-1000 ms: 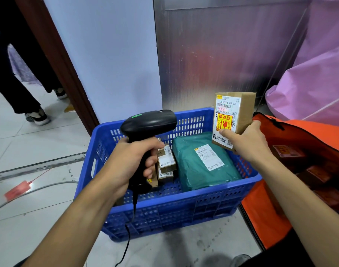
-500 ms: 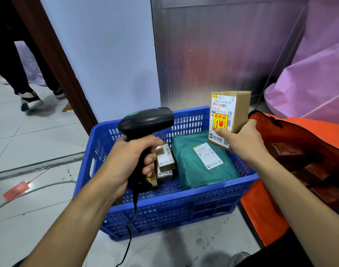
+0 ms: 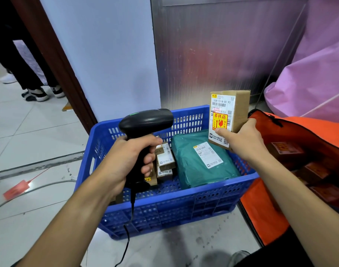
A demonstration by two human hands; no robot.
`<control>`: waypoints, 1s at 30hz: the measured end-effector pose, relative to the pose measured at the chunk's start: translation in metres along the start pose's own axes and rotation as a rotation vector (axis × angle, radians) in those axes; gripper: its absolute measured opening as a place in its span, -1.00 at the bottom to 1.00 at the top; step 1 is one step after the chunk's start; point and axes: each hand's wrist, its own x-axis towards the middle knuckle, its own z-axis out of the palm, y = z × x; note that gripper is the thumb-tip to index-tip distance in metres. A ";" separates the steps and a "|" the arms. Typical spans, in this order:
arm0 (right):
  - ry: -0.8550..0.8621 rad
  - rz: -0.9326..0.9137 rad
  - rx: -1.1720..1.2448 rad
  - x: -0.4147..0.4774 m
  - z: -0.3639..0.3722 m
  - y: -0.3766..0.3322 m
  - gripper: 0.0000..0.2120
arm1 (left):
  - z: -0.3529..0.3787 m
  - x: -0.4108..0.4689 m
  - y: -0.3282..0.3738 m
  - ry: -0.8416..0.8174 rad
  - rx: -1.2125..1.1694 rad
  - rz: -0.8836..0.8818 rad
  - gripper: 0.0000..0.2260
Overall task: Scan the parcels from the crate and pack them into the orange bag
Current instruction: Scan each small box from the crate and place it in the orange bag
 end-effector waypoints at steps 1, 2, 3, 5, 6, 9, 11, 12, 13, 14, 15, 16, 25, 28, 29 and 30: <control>-0.003 0.001 -0.004 -0.001 0.000 0.000 -0.30 | 0.000 0.000 0.000 -0.003 0.003 -0.001 -0.70; -0.006 0.001 -0.009 -0.001 0.000 -0.001 -0.31 | -0.001 0.000 0.001 -0.006 0.005 -0.001 -0.69; -0.009 0.003 -0.011 -0.001 0.000 -0.001 -0.31 | -0.001 0.000 0.001 -0.006 0.002 0.000 -0.69; -0.006 0.006 -0.010 -0.001 0.000 0.000 -0.30 | -0.001 0.000 0.000 -0.001 -0.005 0.004 -0.70; -0.005 0.008 -0.008 -0.001 0.000 0.000 -0.29 | -0.001 0.000 0.000 0.002 -0.007 0.005 -0.70; -0.001 0.008 0.002 0.000 0.001 0.001 -0.28 | -0.002 0.002 -0.001 0.003 -0.011 0.015 -0.70; -0.004 0.011 0.000 0.000 0.002 0.001 -0.28 | -0.003 0.002 -0.002 -0.003 -0.016 0.024 -0.70; -0.005 0.009 0.000 0.000 0.002 0.001 -0.28 | -0.004 0.002 -0.002 -0.008 -0.017 0.029 -0.70; -0.006 0.010 0.001 0.000 0.002 0.001 -0.28 | -0.004 0.003 -0.002 -0.013 -0.018 0.033 -0.70; -0.008 0.008 0.002 0.000 0.002 0.001 -0.28 | -0.005 0.003 -0.002 -0.019 -0.018 0.036 -0.69; -0.008 0.007 0.003 0.000 0.002 0.001 -0.28 | -0.005 0.003 -0.002 -0.024 -0.016 0.036 -0.69; -0.007 0.001 0.004 0.000 0.002 0.001 -0.28 | -0.005 0.003 -0.002 -0.027 -0.013 0.036 -0.69; -0.008 0.004 -0.002 0.002 0.003 0.004 -0.29 | -0.004 0.000 -0.001 -0.041 -0.004 0.043 -0.69; -0.007 0.007 0.003 0.003 0.004 0.005 -0.28 | -0.004 0.000 -0.001 -0.038 -0.007 0.046 -0.70; -0.006 0.009 0.006 0.003 0.004 0.005 -0.27 | -0.004 0.000 -0.001 -0.032 -0.007 0.047 -0.71; -0.006 0.010 0.008 0.004 0.004 0.006 -0.27 | -0.005 0.000 -0.001 -0.026 -0.005 0.048 -0.73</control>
